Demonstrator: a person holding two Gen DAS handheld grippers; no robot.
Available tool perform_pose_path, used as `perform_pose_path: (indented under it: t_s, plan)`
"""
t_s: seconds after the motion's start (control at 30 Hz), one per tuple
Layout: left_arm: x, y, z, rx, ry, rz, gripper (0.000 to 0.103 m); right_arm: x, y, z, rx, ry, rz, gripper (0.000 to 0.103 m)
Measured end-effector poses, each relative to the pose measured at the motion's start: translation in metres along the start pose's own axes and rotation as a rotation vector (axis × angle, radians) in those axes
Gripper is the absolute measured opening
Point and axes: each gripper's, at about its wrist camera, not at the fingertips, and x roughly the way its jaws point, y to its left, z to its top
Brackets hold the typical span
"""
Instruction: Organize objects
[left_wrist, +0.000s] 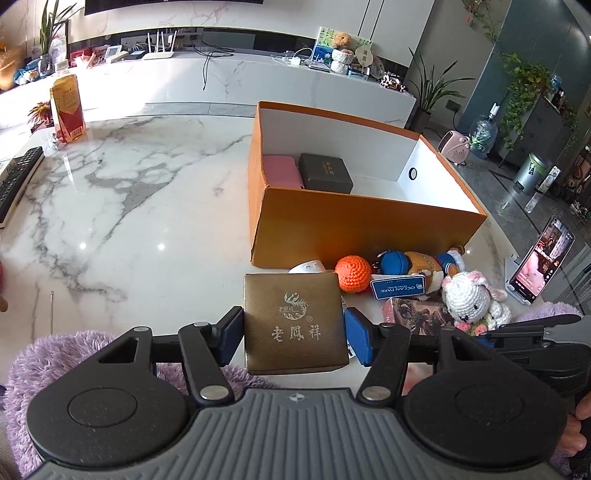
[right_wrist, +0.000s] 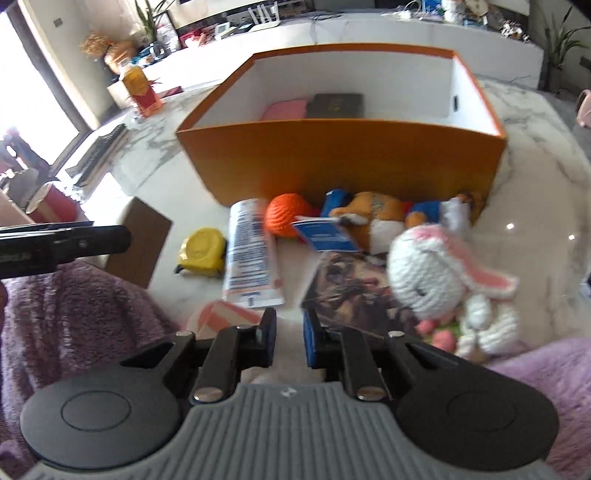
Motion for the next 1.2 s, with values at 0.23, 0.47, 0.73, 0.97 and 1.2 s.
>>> perform_pose_path:
  t_s: [0.23,0.47,0.73,0.97,1.2]
  plan:
    - [0.002,-0.003,0.001,0.007,0.004,-0.012,0.069,0.003,-0.009,0.007,0.017,-0.015,-0.125,0.038]
    - [0.009,-0.006,-0.001,0.017,0.023,-0.02,0.069,0.024,-0.03,-0.006,0.154,0.042,-0.236,0.074]
    - [0.015,-0.008,-0.003,0.02,0.045,-0.007,0.069,0.049,-0.032,-0.003,0.154,0.091,-0.181,0.082]
    - [0.02,-0.009,-0.004,0.029,0.065,-0.001,0.069,0.039,-0.018,0.0,0.118,0.105,-0.02,0.061]
    - [0.025,-0.011,-0.004,0.04,0.077,-0.009,0.069,0.04,-0.008,0.014,-0.187,0.078,-0.117,0.073]
